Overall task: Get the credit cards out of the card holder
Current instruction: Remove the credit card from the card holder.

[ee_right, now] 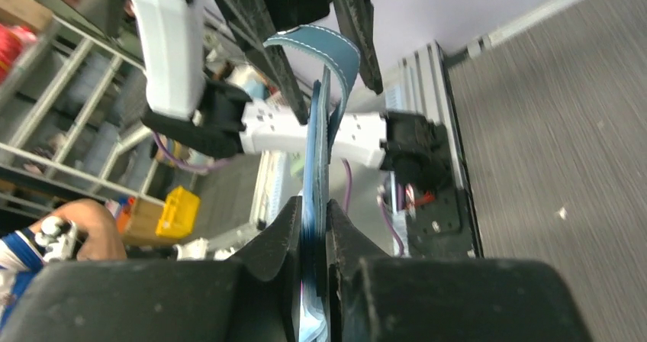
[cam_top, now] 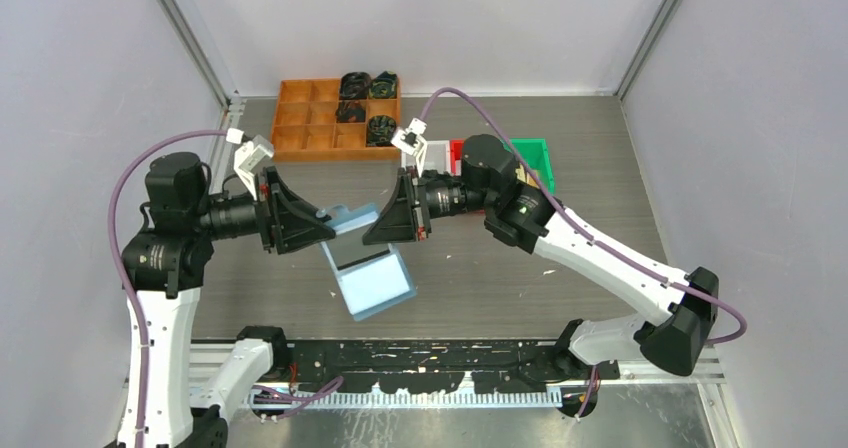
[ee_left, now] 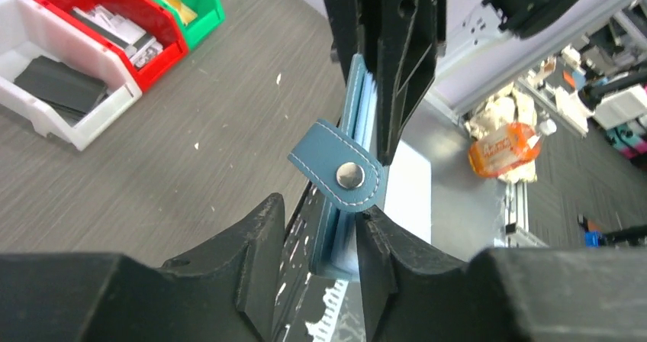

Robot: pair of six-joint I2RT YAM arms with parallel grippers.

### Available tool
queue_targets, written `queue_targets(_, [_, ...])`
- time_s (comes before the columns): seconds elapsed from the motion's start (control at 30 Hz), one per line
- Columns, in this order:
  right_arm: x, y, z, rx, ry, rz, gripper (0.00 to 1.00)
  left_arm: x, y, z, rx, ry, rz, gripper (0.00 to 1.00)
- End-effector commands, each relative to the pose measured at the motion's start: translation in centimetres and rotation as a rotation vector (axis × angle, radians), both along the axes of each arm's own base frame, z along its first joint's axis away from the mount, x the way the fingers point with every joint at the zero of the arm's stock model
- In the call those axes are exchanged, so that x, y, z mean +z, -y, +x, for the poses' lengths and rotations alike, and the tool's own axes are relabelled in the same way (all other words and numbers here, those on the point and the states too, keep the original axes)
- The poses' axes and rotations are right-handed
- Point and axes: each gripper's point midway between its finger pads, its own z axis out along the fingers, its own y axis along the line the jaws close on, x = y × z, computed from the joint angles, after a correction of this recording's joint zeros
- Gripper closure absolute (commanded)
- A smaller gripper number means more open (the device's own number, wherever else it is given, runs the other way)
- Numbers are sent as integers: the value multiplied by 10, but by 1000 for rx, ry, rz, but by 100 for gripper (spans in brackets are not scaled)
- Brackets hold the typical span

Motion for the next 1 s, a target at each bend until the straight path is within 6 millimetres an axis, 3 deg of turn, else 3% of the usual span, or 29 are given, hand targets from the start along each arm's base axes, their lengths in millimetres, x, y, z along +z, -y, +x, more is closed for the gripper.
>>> queue_targets(0.0, [-20, 20, -26, 128, 93, -156, 99, -14, -1, -12, -78, 21, 41, 62])
queue_targets(0.2, [-13, 10, -28, 178, 131, -154, 99, -17, 3, -16, -122, -42, -2, 65])
queue_targets(0.37, [-1, 0, -23, 197, 165, -134, 99, -14, 6, -29, -151, -112, -43, 61])
queue_targets(0.63, [0, -2, -17, 212, 227, -165, 99, -1, 7, -45, -177, -117, -79, 59])
queue_targets(0.97, [9, -3, -11, 196, 272, -184, 99, -14, 7, -56, -181, -166, -92, 52])
